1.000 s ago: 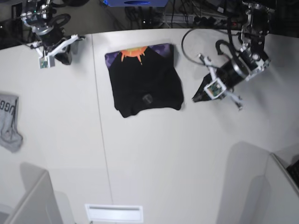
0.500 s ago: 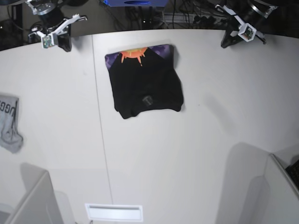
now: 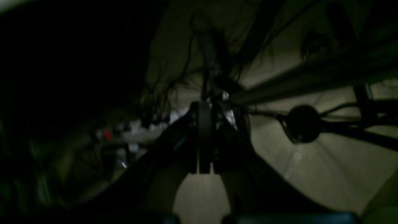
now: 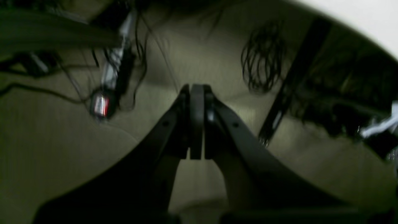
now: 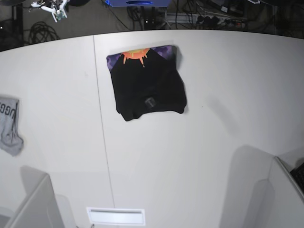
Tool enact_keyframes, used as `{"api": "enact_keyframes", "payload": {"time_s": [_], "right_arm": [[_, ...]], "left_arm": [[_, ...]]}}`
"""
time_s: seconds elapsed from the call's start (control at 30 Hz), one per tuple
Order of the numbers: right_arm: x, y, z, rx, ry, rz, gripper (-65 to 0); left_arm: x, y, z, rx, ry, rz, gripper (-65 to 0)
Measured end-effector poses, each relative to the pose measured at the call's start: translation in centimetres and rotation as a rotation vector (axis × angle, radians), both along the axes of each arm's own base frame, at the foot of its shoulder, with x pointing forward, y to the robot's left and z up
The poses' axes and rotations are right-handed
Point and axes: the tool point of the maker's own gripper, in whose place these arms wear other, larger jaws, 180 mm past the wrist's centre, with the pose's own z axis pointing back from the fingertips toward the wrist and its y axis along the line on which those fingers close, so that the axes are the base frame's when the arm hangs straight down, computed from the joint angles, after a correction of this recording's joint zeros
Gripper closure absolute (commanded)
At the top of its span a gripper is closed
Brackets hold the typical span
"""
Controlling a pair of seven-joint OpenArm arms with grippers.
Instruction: Fold the T-shirt properly
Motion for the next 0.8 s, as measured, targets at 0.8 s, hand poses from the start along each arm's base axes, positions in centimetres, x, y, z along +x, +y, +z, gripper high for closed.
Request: {"api": "enact_keyframes", "payload": {"time_s": [0.8], "right_arm": [[-19.7,1.6,-10.6,0.044,0.83,0.096,0.0]], "left_arm": [[-11.9,-4.1,-8.0,-0.145,0.409,0.013,0.0]]}}
